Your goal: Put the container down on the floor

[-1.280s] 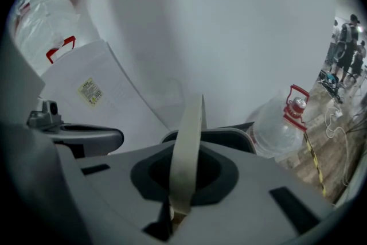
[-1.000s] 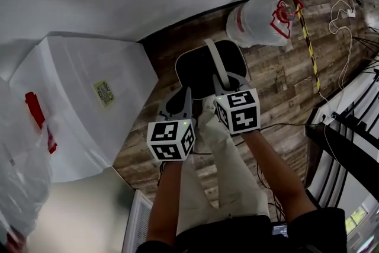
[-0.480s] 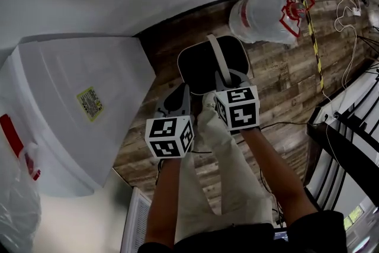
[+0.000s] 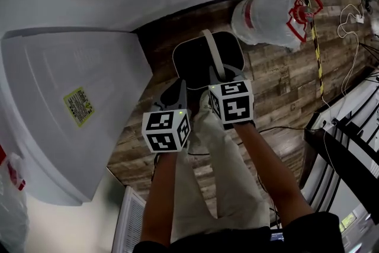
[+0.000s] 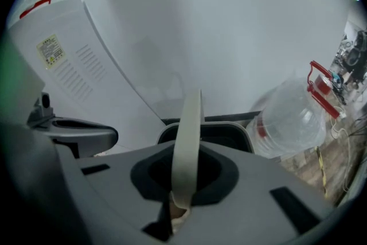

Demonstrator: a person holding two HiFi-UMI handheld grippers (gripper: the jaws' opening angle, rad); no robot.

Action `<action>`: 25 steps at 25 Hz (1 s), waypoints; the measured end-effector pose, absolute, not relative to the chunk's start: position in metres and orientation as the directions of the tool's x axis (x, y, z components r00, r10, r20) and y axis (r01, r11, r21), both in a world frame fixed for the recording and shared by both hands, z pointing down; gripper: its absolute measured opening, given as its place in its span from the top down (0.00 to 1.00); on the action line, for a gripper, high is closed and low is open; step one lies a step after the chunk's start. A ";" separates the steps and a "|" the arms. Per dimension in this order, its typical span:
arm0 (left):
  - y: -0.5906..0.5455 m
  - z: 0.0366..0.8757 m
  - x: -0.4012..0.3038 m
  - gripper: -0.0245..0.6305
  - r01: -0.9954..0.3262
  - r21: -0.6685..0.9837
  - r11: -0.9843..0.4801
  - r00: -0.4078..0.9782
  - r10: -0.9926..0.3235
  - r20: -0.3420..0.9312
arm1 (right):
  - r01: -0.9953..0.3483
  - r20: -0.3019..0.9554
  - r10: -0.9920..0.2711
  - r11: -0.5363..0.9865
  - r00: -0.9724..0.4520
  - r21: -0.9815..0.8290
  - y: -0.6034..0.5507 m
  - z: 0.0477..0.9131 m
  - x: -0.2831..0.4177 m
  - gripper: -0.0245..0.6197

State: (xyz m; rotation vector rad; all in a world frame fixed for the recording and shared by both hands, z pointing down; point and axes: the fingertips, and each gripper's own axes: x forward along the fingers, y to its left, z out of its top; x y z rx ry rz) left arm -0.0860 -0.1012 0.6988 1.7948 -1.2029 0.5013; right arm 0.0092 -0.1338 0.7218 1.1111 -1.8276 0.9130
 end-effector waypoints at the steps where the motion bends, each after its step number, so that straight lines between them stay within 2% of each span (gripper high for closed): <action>1: -0.101 0.703 -0.086 0.94 -0.886 0.447 -0.124 0.441 -0.523 0.729 | -0.916 0.887 -0.347 0.361 -0.304 -0.173 -0.135 0.725 0.008 0.91; 25: -0.128 0.782 -0.106 0.94 -0.903 0.410 -0.126 0.402 -0.581 0.708 | -0.891 0.837 -0.419 0.424 -0.352 -0.162 -0.182 0.800 -0.026 0.91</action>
